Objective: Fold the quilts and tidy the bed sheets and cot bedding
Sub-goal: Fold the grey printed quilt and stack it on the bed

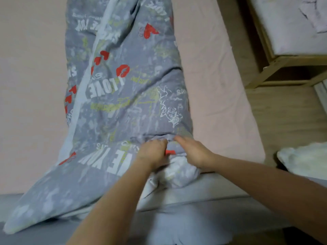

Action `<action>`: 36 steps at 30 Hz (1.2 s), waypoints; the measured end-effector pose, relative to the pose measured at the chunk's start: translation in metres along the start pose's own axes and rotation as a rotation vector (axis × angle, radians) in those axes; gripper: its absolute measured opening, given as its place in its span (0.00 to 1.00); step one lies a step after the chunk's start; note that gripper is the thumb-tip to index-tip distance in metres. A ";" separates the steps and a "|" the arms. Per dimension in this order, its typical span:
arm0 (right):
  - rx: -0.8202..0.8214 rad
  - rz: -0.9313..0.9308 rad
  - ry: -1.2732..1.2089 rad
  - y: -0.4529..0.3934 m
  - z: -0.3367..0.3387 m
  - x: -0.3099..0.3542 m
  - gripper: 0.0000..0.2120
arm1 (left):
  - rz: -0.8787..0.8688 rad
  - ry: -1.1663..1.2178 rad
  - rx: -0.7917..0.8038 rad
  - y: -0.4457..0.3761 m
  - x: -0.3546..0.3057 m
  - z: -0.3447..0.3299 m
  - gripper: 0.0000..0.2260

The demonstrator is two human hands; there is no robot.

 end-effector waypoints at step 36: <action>-0.417 -0.197 -0.216 0.299 0.380 -0.339 0.14 | 0.042 -0.185 -0.168 -0.135 -0.518 0.262 0.12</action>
Point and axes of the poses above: each hand's wrist, its own y-axis away from the middle knuckle, its own z-axis out of the back of the hand, x = y × z, the point moved 6 cm from there along -y, towards the middle knuckle, and after that the axes turned 11 degrees about z, right-handed, at the moved point
